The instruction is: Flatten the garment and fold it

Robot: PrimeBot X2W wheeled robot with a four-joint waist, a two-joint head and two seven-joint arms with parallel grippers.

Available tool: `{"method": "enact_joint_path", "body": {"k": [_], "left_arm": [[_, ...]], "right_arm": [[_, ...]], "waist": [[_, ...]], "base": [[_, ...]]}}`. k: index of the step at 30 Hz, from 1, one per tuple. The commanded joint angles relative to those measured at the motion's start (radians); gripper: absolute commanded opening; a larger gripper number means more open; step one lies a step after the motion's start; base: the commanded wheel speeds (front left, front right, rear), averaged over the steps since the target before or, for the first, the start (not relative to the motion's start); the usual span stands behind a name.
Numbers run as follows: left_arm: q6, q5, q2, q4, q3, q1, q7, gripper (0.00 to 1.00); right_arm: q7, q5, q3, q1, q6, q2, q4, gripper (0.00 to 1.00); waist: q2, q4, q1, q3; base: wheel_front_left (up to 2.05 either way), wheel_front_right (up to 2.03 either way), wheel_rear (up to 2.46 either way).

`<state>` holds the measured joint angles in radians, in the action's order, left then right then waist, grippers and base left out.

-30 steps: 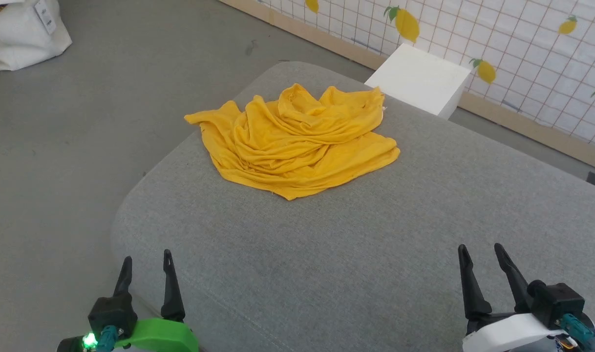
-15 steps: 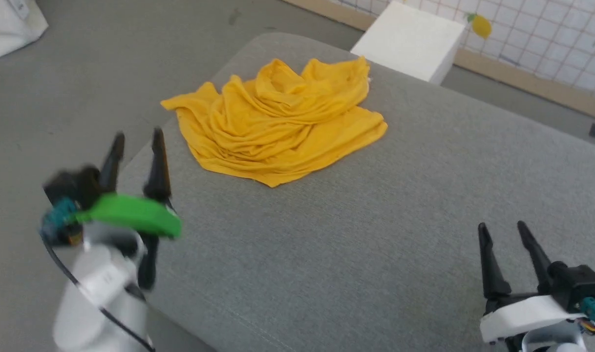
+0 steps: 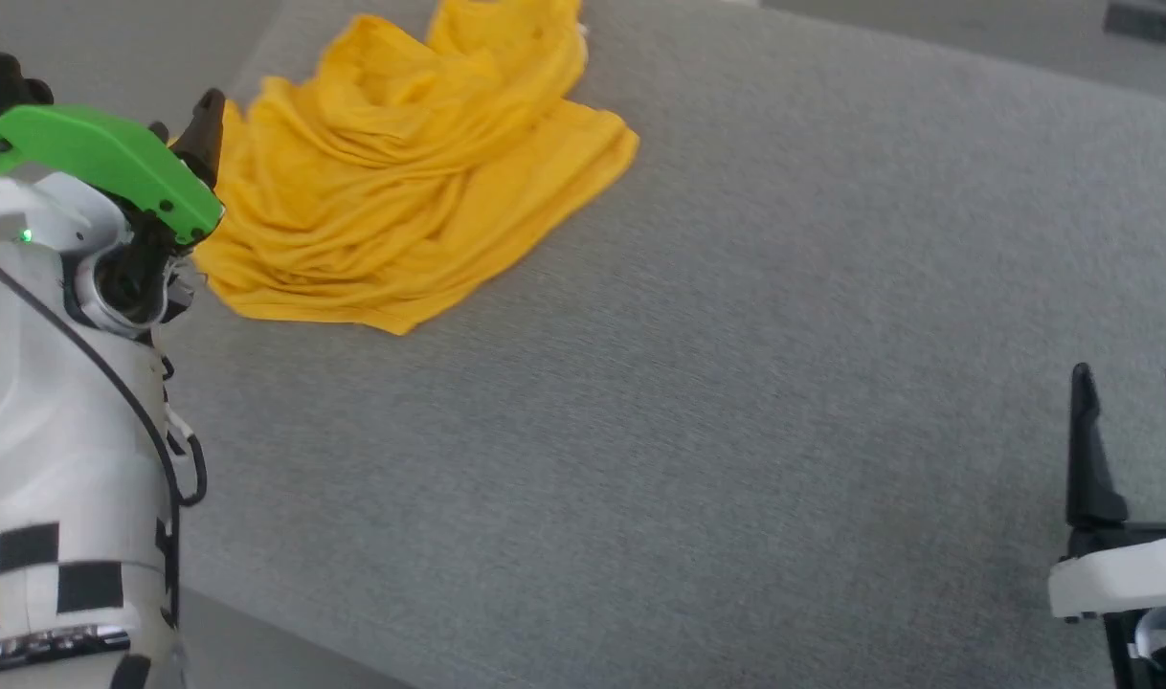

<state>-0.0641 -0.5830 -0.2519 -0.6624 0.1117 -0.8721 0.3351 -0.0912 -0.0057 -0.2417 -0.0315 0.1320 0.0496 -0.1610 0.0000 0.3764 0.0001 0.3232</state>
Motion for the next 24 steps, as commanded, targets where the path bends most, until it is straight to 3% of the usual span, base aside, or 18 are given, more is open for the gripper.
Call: {"method": "enact_joint_path", "body": {"k": [1, 6, 10, 21, 22, 24], "left_arm": [[0.015, -0.018, -0.005, -0.033, 0.0, -0.03, 0.055, 1.0], [0.064, -0.05, -0.007, -0.116, -0.01, -0.08, 0.247, 1.0], [0.077, -0.076, 0.01, -0.15, -0.015, -0.091, 0.336, 1.0], [0.061, -0.087, 0.063, -0.19, -0.055, -0.043, 0.388, 1.0], [0.058, -0.087, 0.063, -0.187, -0.055, -0.041, 0.378, 0.0], [0.047, -0.086, 0.061, -0.18, -0.055, -0.037, 0.355, 0.0]], "right_arm": [[0.005, -0.006, -0.014, 0.005, -0.001, 0.001, -0.019, 1.0], [0.008, 0.005, -0.038, -0.003, -0.001, 0.001, -0.054, 1.0], [0.007, 0.015, -0.047, -0.006, -0.001, 0.001, -0.072, 1.0], [0.018, 0.022, -0.052, 0.003, -0.001, 0.001, -0.097, 1.0], [0.019, 0.022, -0.052, 0.003, -0.001, 0.001, -0.096, 1.0], [0.019, 0.023, -0.054, 0.002, -0.001, 0.001, -0.091, 1.0]], "waist": [[0.0, -0.133, -0.0001, 0.147], [0.0, -0.16, -0.0001, 0.199], [0.0, -0.16, -0.0001, 0.225], [0.0, -0.142, -0.0001, 0.264], [0.0, -0.141, -0.0001, 0.264], [0.0, -0.137, -0.0001, 0.258]], "base": [[0.0, 0.0, 0.0], [0.0, 0.0, 0.0], [0.0, 0.0, 0.0], [0.0, 0.0, 0.0], [0.0, 0.0, 0.0], [0.0, 0.0, 0.0]]}}
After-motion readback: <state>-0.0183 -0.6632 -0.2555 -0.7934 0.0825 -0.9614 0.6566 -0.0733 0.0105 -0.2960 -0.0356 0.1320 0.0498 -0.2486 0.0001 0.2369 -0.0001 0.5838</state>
